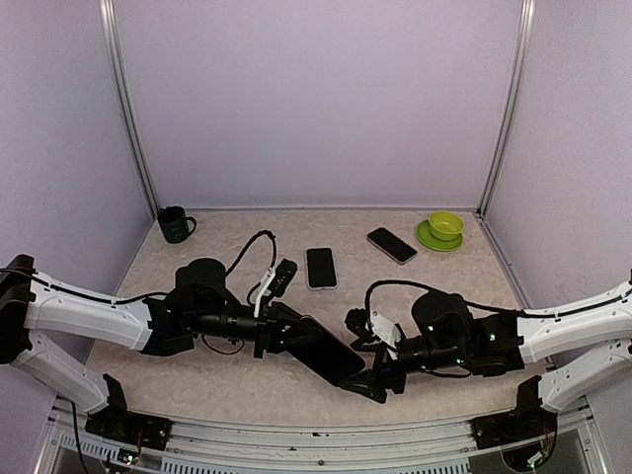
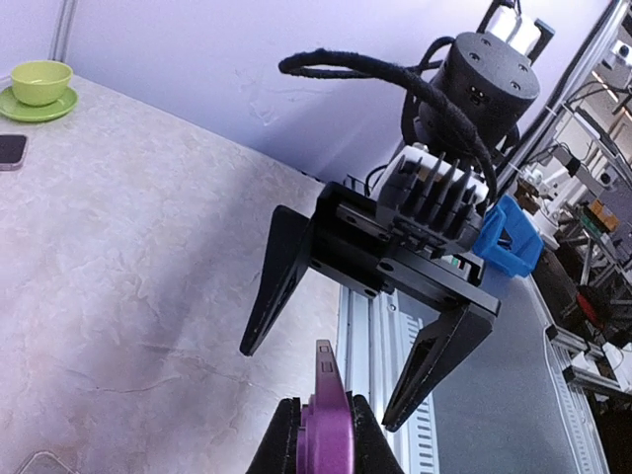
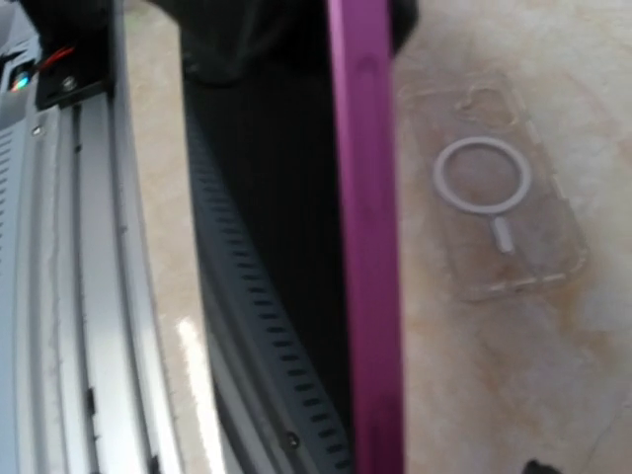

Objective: Put the phone into the phone case
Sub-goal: Pass from the left arm to the right

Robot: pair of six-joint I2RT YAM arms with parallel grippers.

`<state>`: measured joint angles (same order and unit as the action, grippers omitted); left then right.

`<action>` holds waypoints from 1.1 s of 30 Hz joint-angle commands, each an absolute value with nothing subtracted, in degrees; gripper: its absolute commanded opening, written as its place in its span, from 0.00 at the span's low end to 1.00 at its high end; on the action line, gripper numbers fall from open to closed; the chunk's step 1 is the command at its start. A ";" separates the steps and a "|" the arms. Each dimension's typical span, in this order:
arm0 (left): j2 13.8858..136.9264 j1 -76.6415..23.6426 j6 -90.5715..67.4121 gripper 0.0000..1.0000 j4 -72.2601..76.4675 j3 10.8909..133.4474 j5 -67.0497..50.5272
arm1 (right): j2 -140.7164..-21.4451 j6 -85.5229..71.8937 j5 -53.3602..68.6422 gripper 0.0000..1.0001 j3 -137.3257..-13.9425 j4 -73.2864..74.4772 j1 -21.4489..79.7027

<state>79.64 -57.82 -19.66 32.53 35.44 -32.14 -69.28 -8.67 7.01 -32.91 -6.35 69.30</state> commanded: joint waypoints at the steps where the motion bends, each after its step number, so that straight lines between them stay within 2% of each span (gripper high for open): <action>1: 77.01 -57.01 -25.76 0.00 44.39 33.06 -27.54 | -67.64 -11.30 4.86 0.91 -31.47 -9.63 67.73; 10: 76.53 -56.43 -32.38 0.00 55.51 29.08 -21.76 | -63.05 -17.95 8.36 0.92 -29.33 -16.56 63.77; 19: 78.65 -56.84 -40.74 0.00 68.39 25.72 -15.45 | -57.49 -28.08 12.05 0.99 -25.19 -25.14 56.45; 28: 83.63 -59.91 -45.59 0.00 72.90 26.79 -4.57 | -62.76 -30.95 17.83 0.99 -26.16 -30.29 54.84; 33: 87.27 -60.03 -48.84 0.00 79.30 27.00 -3.79 | -66.01 -31.72 21.31 0.99 -27.11 -32.86 54.75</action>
<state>85.27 -59.83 -45.25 68.64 25.63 -6.74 -64.10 -30.22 17.39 -25.56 -28.60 55.13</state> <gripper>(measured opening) 0.115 0.991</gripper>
